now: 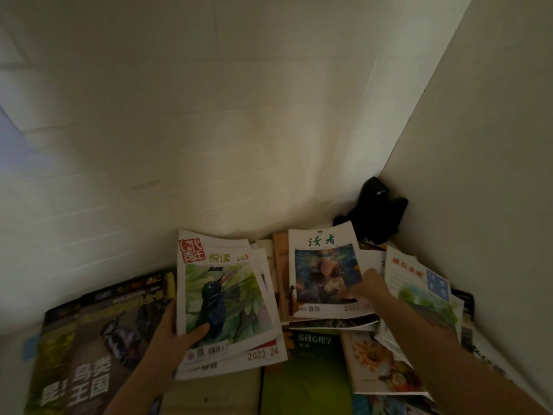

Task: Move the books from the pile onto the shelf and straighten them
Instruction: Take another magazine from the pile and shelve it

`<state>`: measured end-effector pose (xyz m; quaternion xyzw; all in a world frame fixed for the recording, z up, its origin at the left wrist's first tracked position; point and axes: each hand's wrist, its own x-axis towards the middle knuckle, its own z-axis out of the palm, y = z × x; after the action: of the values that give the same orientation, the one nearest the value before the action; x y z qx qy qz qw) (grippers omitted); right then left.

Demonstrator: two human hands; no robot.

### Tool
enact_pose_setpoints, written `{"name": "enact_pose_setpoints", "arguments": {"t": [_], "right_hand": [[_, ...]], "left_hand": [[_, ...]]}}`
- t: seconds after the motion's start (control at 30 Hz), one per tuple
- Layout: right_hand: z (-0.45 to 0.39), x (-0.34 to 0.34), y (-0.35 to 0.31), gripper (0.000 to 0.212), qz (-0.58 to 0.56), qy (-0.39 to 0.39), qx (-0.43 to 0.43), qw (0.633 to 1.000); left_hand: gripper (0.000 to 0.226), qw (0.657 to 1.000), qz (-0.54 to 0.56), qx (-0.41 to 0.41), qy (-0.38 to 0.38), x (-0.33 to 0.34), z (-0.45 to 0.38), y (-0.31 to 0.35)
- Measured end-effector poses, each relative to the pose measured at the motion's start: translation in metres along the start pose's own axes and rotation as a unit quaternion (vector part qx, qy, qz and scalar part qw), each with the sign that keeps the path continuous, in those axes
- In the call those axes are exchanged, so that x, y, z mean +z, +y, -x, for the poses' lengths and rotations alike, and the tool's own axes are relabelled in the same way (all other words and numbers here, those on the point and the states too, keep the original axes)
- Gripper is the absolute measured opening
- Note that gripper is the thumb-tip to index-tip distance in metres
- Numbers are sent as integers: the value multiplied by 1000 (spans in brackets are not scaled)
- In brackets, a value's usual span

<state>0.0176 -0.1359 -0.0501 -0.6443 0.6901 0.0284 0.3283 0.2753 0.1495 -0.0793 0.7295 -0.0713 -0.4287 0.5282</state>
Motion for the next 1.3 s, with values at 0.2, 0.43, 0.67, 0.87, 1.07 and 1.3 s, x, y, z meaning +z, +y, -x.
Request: {"name": "enact_pose_setpoints", "arguments": {"t": [0.2, 0.43, 0.67, 0.87, 1.07, 1.3], "right_hand": [[4, -24, 14, 47, -31, -12, -81, 996], [27, -60, 21, 33, 46, 95, -148, 983], [133, -3, -38, 32, -339, -150, -113, 922], [160, 95, -66, 12, -152, -181, -201, 951], [87, 74, -33, 64, 70, 61, -365, 926], [62, 65, 43, 111, 290, 39, -454, 842]], "left_hand": [[86, 999, -36, 10, -5, -9, 4, 0], [89, 999, -38, 16, -31, -8, 11, 8], [42, 997, 27, 15, -69, -13, 24, 14], [53, 994, 82, -33, -60, -6, 22, 23], [97, 998, -21, 11, -51, -10, 5, 3], [97, 998, -8, 36, -42, -10, -1, -3]]}}
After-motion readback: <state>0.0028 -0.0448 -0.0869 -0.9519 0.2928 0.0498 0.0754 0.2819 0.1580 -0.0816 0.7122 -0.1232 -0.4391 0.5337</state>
